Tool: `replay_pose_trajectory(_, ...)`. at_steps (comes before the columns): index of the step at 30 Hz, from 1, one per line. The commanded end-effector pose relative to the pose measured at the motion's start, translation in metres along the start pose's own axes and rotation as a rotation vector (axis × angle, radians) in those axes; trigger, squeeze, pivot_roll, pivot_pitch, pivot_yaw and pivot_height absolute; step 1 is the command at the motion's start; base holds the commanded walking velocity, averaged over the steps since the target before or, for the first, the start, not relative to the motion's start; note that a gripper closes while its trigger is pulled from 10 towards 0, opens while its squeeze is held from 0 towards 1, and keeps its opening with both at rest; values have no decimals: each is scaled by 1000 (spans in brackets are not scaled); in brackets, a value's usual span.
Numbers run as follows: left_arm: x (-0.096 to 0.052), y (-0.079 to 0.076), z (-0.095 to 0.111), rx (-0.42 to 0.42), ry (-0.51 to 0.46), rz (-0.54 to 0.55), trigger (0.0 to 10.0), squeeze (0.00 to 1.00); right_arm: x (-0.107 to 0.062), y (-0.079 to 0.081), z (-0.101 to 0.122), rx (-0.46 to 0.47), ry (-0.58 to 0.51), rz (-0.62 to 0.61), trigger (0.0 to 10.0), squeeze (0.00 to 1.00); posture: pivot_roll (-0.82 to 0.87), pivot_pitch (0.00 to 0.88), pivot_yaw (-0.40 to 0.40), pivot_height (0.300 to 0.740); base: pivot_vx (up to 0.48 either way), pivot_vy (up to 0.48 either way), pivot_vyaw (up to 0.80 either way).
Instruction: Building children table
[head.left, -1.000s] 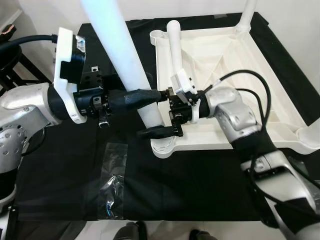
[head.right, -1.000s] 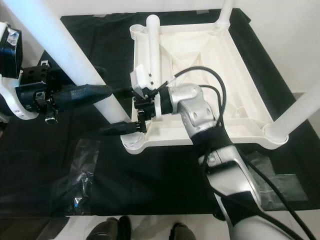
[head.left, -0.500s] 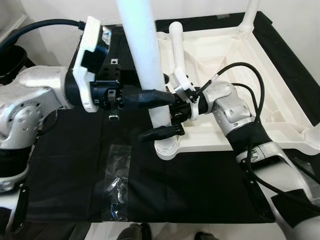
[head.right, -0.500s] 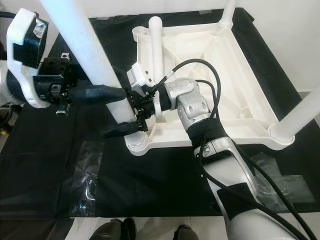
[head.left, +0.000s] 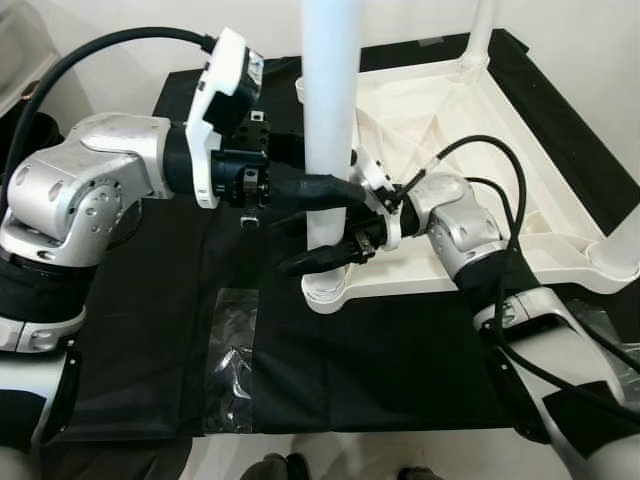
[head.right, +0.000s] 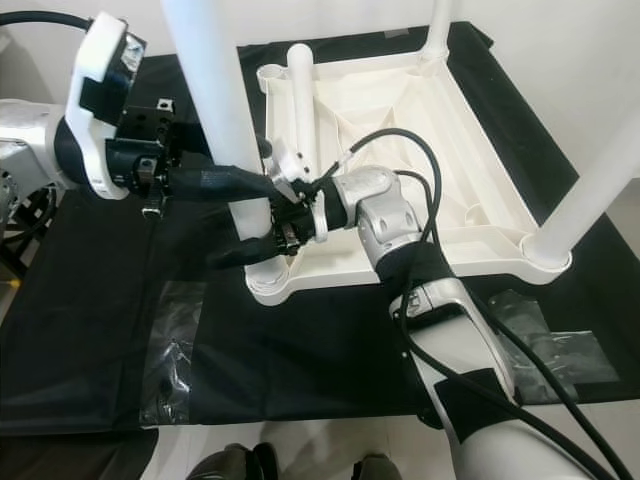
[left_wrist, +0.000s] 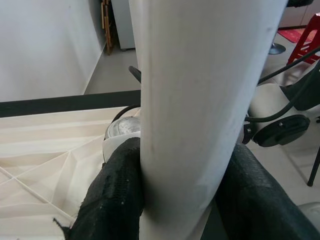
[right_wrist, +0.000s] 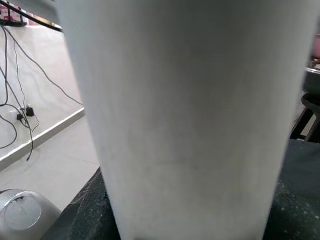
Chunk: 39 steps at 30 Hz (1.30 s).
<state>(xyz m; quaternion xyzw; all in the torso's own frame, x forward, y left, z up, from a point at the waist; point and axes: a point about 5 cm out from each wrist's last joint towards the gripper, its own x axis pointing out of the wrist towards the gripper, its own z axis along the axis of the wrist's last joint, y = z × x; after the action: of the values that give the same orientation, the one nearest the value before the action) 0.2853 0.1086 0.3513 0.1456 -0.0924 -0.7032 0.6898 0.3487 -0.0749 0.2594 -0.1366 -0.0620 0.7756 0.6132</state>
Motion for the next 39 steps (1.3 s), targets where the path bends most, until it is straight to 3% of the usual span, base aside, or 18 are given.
replay_pose_trajectory(1, 24, -12, -16, -70, 8, -173, 10000, 0, 9, -5, 3, -8, -27, -47, 0, 0, 40, 185, 140, 740, 0, 0, 0)
replay_pose_trajectory(3, 23, -9, -17, -62, 3, -138, 10000, 0, 9, -6, 2, -9, -27, -61, 0, 0, 40, 185, 140, 740, 0, 0, 0)
replay_pose_trajectory(4, 21, -7, -18, -56, 5, -117, 10000, 424, 9, -6, 1, -11, -26, -79, 0, 0, 40, 186, 140, 740, 0, 0, 0)
replay_pose_trajectory(5, 17, -4, -19, -62, 10, -88, 10000, 510, 9, -9, 0, -9, -23, -122, 0, 0, 39, 189, 137, 740, 0, 0, 0)
replay_pose_trajectory(8, 11, 2, -19, -60, 4, -25, 10000, 518, 8, -12, -2, 6, -17, -181, 0, 0, 38, 189, 136, 740, 0, 0, 0)
replay_pose_trajectory(10, 7, 6, -19, -52, 2, 21, 10000, 467, 7, -14, -4, 22, -13, -215, 0, 0, 38, 191, 134, 740, 0, 0, 0)
replay_pose_trajectory(11, 3, 9, -19, -49, 0, 51, 10000, 290, 6, -16, -7, 52, -2, -262, 0, 0, 37, 192, 133, 740, 0, 0, 0)
replay_pose_trajectory(12, 3, 9, -19, -49, 0, 51, 10000, 290, 6, -16, -7, 52, -2, -262, 0, 0, 37, 192, 133, 740, 0, 0, 0)
replay_pose_trajectory(13, -1, 10, -19, -47, -1, 67, 10000, 12, 6, -17, -10, 63, 12, -294, 0, 0, 36, 193, 132, 740, 0, 0, 0)
replay_pose_trajectory(16, -6, 12, -19, -44, -9, 94, 10000, 0, 5, -18, -17, 102, 51, -331, 0, 0, 36, 193, 132, 740, 0, 0, 0)
replay_pose_trajectory(18, -18, 15, -19, -28, -32, 163, 10000, 0, 16, -11, -61, 326, 201, -628, 0, 0, 12, 200, 114, 740, 0, 0, 0)
replay_pose_trajectory(19, -18, 15, -19, -28, -32, 163, 10000, 0, 16, -11, -61, 326, 201, -628, 0, 0, 12, 200, 114, 740, 0, 0, 0)
replay_pose_trajectory(22, -24, 19, -20, -16, -49, 215, 10000, 0, 40, 24, -92, 466, 248, -707, 0, 0, 20, 211, 109, 740, 0, 0, 0)
replay_pose_trajectory(24, -25, 21, -23, 0, -37, 246, 10000, 0, 49, 38, -99, 481, 227, -756, 0, 0, 10, 206, 113, 740, 0, 0, 0)
replay_pose_trajectory(36, -20, 19, -31, -10, 5, 250, 10000, 0, 65, 31, -86, 452, 153, -892, 0, 0, 3, 192, 111, 740, 0, 0, 0)
replay_pose_trajectory(37, -21, 19, -32, -12, 7, 260, 8235, 0, 67, 34, -83, 455, 158, -903, 0, 0, 3, 192, 111, 740, 0, 0, 0)
replay_pose_trajectory(38, -21, 20, -32, -13, 6, 267, 2157, 0, 68, 36, -81, 453, 164, -908, 0, 0, 3, 190, 111, 740, 0, 0, 0)
replay_pose_trajectory(39, -21, 20, -32, -13, 6, 267, 2157, 0, 68, 36, -81, 453, 164, -908, 0, 0, 3, 190, 111, 740, 0, 0, 0)
